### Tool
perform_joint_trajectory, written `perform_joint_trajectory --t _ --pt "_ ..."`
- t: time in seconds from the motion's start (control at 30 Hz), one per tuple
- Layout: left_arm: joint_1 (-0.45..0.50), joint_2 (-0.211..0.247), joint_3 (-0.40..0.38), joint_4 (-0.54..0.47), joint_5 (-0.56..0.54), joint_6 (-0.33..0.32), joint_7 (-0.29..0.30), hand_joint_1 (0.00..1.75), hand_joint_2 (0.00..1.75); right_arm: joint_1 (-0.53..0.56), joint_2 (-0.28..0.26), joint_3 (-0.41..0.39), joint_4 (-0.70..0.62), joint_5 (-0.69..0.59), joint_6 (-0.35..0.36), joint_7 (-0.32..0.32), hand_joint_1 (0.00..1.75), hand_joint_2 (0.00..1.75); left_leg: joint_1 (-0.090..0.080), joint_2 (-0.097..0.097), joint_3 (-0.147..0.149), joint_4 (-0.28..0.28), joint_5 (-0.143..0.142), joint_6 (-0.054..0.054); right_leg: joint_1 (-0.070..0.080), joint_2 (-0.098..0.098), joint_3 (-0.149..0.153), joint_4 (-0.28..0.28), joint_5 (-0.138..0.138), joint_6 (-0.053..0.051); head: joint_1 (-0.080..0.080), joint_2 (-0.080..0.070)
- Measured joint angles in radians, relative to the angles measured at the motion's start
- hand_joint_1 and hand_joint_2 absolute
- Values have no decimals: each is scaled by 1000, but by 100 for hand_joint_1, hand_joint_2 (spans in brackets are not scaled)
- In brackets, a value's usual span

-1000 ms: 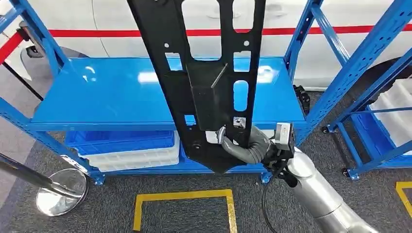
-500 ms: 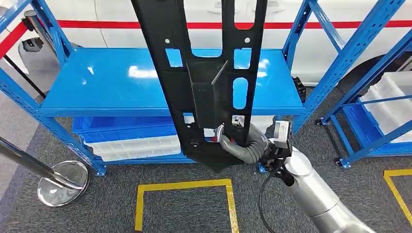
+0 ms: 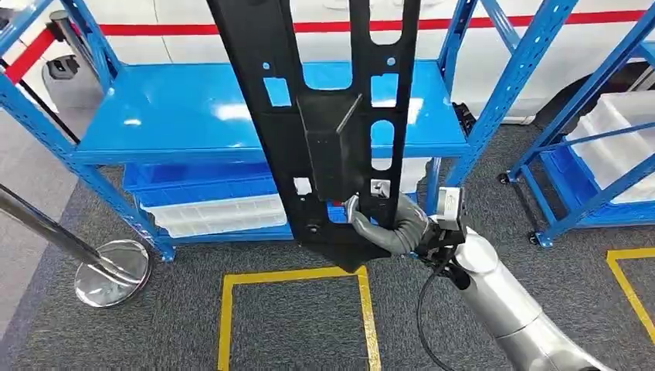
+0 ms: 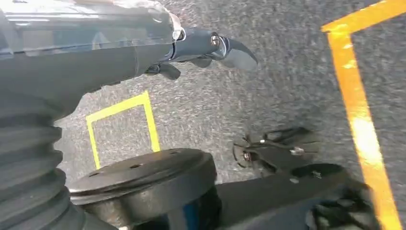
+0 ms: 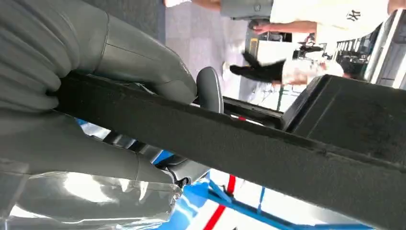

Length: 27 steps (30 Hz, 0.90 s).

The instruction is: Take the parts from the cabinet and place them on the table.

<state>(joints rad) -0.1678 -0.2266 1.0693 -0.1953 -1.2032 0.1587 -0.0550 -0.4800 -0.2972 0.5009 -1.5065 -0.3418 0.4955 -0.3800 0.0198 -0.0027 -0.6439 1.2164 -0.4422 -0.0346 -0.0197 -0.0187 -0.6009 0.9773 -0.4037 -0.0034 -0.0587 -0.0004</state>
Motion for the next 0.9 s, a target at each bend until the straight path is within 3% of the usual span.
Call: perform_joint_trajectory --t 0.03,0.07,0.1,0.2,0.23,0.3,0.37,0.4,0.43,0.47,0.5,0.53,0.57,0.6,0.63,0.7,0.73,0.77,0.8,0.83,0.87,0.9 --pt "0 0 0 0 0 0 0 0 175 -1 0 -1 0 0 0 0 175 175 6 -4 59 -82 5 -4 -2 1 -13 14 3 5 0 0" --pt "-2 0 0 0 -1 -1 0 0 175 -2 0 -2 0 0 0 0 175 175 6 -17 111 -161 -37 -10 2 2 -29 26 4 12 0 0" --pt "-1 0 1 0 -1 -1 0 0 175 -2 0 -3 0 0 0 0 175 175 0 -22 131 -205 -55 10 2 3 -37 34 11 19 0 0" --pt "3 0 2 0 -1 -2 0 0 175 -1 0 -2 4 0 0 0 175 175 -2 -19 107 -199 -43 34 2 6 -51 31 39 41 0 0" --pt "4 0 2 0 -1 -2 0 0 175 0 4 -2 6 -1 0 0 175 175 3 -14 103 -205 -32 47 -4 6 -58 36 27 46 0 0" --pt "2 0 2 0 -1 -1 1 0 175 -1 11 -3 8 0 0 0 175 175 -1 -9 78 -203 -12 65 -5 7 -88 129 -81 46 0 0" --pt "2 0 2 0 -1 -2 1 0 175 -1 16 -4 10 0 0 0 175 175 -7 -6 54 -202 7 70 -4 9 -126 290 -177 48 0 0" --pt "2 0 2 0 -1 -2 1 0 175 0 16 -4 12 0 0 -1 175 175 -11 -5 41 -200 17 71 -4 9 -133 346 -187 47 0 0" --pt "2 0 2 0 -1 -2 1 0 175 1 17 -4 14 0 0 0 175 175 -14 -4 27 -198 26 71 -3 9 -119 358 -166 44 0 0" --pt "2 0 2 0 -1 -2 1 0 175 1 17 -4 14 0 0 0 175 175 -17 -4 14 -196 35 72 -2 9 -86 328 -129 38 0 0" --pt "1 0 2 0 -1 -2 1 0 175 0 17 -4 14 0 0 0 175 175 -21 -4 3 -195 44 71 2 9 -34 262 -92 28 0 0" --pt "1 0 2 0 -1 -2 1 0 175 -2 17 -4 14 0 0 0 175 175 -25 -4 -5 -195 53 71 8 8 27 178 -73 14 0 0" --pt "1 -3 3 0 -1 -2 1 0 175 -5 17 -5 12 0 0 0 175 175 -23 -3 -10 -195 61 68 17 3 87 87 -102 -6 0 0" --pt "0 -4 3 0 -1 -2 1 0 175 -7 18 -6 10 0 0 0 175 175 -27 -2 -15 -196 69 63 19 0 129 13 -126 -7 0 0" --pt "1 -4 3 0 -1 -2 0 0 175 -9 18 -7 10 -1 0 -1 175 175 -19 -1 -16 -203 82 56 22 3 126 15 -122 2 0 0" --pt "1 -4 3 0 -1 -2 1 0 175 -12 18 -7 11 -1 0 -1 175 175 -13 -1 -16 -216 107 45 33 7 116 7 -96 -9 0 0" --pt "3 -4 3 0 -1 -2 1 0 175 -11 18 -7 12 -1 0 -1 175 175 -20 -3 -23 -222 111 39 16 1 113 -18 -76 -13 0 0" --pt "2 -3 3 0 -1 -2 1 0 175 -12 18 -6 13 -1 0 -1 175 175 -17 -4 -30 -207 70 32 15 -6 103 -24 -58 -10 0 0" --pt "3 -3 3 0 -2 -3 2 0 175 -14 18 -6 13 -1 0 -2 175 175 -16 -4 -44 -157 -1 28 14 -6 86 -23 -44 -18 0 0" --pt "3 -3 3 0 -3 -2 2 0 175 -12 18 -6 12 -2 1 -2 175 175 -13 -4 -57 -89 -65 23 14 -6 69 -19 -34 -18 0 0" --pt "3 -1 3 0 -4 -3 2 0 175 -10 16 -6 13 -2 2 -2 175 175 -11 -3 -68 -18 -112 18 14 -7 52 -14 -23 -17 0 0" --pt "3 0 3 0 -5 -2 2 0 175 -8 11 -6 14 -2 2 -3 175 175 -8 -3 -75 53 -131 12 13 -9 30 -7 -11 -16 0 0"
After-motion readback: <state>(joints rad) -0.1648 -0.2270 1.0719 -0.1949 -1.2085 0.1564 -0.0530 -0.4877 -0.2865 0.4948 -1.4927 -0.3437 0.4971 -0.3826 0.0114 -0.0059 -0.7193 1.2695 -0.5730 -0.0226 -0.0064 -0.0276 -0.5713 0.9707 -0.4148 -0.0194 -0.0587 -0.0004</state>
